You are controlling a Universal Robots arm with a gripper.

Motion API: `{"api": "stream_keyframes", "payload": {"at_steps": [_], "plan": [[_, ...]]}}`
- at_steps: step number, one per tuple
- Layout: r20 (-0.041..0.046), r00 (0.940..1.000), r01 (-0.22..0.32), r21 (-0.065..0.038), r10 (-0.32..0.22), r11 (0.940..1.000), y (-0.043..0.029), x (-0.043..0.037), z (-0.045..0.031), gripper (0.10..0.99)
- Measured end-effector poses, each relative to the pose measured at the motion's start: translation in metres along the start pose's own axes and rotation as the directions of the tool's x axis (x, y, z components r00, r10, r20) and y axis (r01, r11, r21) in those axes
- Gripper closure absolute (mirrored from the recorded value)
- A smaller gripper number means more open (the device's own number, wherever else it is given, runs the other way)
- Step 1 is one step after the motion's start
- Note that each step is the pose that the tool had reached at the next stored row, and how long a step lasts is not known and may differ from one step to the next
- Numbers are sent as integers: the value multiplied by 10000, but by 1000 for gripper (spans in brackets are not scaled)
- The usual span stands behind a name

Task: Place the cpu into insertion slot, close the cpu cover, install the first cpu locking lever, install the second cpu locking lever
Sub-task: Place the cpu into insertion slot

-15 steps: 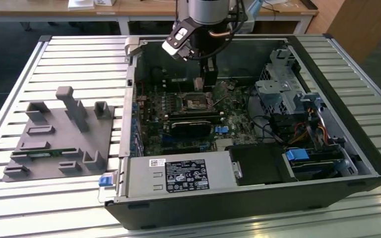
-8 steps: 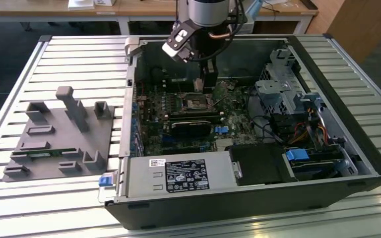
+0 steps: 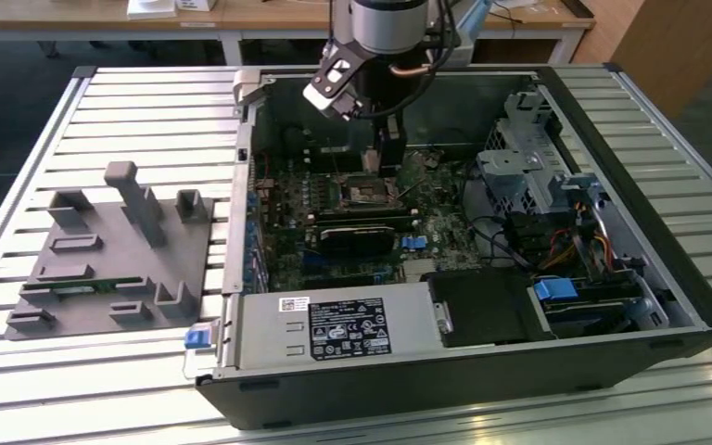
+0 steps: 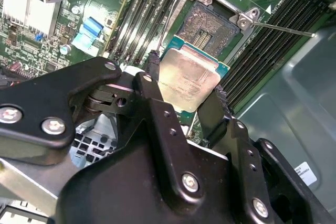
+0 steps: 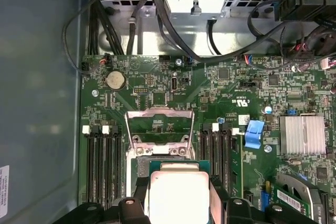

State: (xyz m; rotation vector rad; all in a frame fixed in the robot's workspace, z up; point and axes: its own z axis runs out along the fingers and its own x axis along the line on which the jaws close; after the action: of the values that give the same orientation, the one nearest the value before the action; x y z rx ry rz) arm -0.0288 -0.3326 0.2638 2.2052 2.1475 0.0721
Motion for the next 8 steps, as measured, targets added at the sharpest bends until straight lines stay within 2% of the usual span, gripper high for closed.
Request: {"api": "stream_keyframes", "payload": {"at_steps": [8], "plan": [[1, 10000, 0, 1, 0, 10000, -4, 0, 47, 549]]}}
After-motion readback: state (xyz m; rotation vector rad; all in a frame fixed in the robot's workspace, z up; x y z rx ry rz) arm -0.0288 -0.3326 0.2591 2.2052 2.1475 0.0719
